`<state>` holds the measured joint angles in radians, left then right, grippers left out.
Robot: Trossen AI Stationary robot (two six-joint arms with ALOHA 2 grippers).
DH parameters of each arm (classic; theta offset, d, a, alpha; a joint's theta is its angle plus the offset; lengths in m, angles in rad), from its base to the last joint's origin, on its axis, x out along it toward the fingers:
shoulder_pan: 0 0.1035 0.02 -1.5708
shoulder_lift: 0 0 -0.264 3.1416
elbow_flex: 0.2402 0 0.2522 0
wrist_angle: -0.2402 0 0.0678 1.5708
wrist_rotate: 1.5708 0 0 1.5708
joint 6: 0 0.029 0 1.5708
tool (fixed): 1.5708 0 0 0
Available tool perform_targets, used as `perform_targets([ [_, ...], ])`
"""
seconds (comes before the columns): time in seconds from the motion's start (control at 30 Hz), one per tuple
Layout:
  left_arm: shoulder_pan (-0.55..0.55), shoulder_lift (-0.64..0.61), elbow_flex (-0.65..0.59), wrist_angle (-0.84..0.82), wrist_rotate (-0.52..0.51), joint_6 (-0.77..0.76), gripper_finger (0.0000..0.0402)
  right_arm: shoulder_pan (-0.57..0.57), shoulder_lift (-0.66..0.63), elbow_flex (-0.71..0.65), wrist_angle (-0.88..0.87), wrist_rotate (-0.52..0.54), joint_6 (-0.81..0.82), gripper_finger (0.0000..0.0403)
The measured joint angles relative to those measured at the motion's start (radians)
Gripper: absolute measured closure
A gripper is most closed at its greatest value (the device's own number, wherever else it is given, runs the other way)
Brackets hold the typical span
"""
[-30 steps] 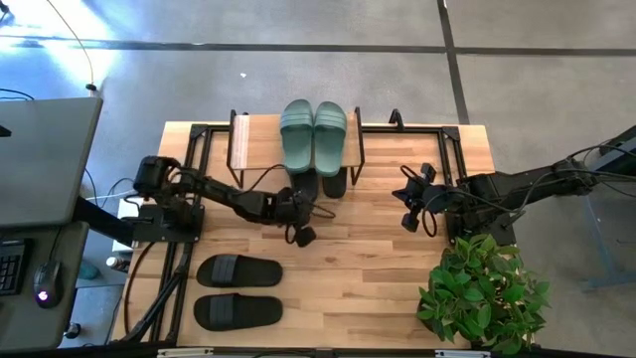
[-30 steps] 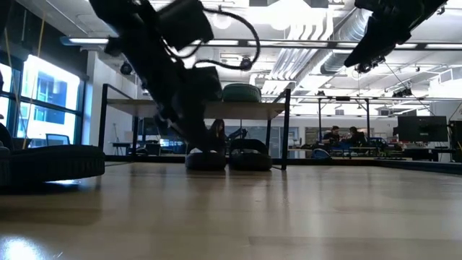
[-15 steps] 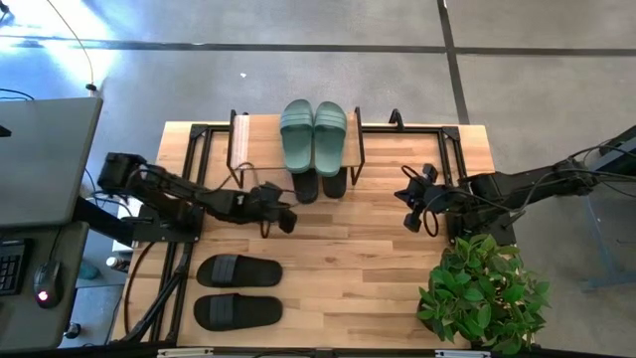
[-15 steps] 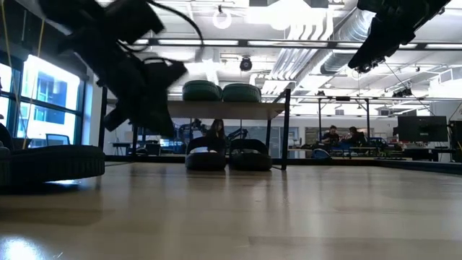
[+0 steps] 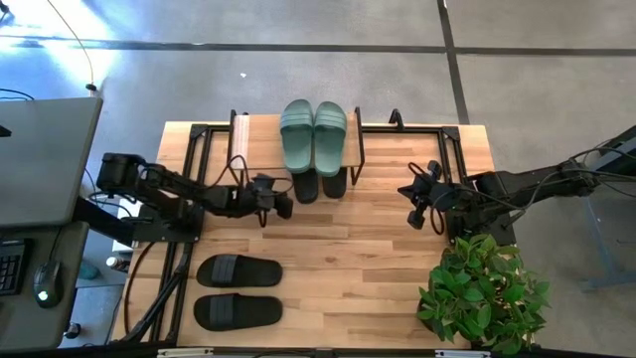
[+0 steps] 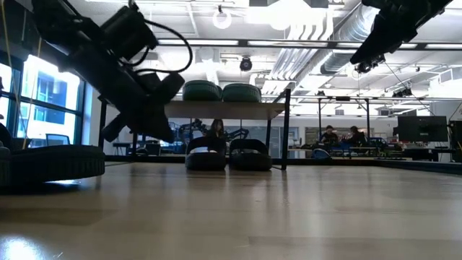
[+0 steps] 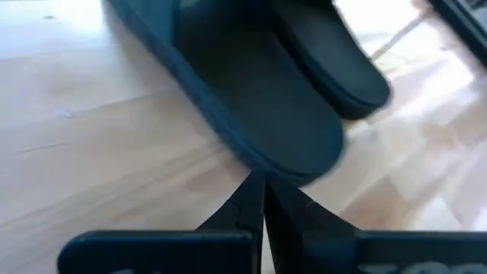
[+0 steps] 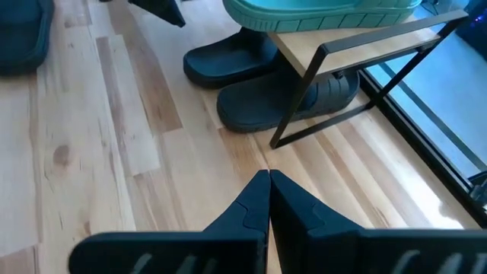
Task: Pick and place slides into the shelf
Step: Put the black slide under the shelf
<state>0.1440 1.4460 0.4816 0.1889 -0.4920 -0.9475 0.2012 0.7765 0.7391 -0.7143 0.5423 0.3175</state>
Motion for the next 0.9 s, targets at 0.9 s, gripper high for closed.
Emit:
perform_targets([
  [0.9,0.007,0.326,0.260,-0.010,-0.014,0.102,0.0401,0.000,0.002,0.000,-0.007,-0.009,0.034,0.0402],
])
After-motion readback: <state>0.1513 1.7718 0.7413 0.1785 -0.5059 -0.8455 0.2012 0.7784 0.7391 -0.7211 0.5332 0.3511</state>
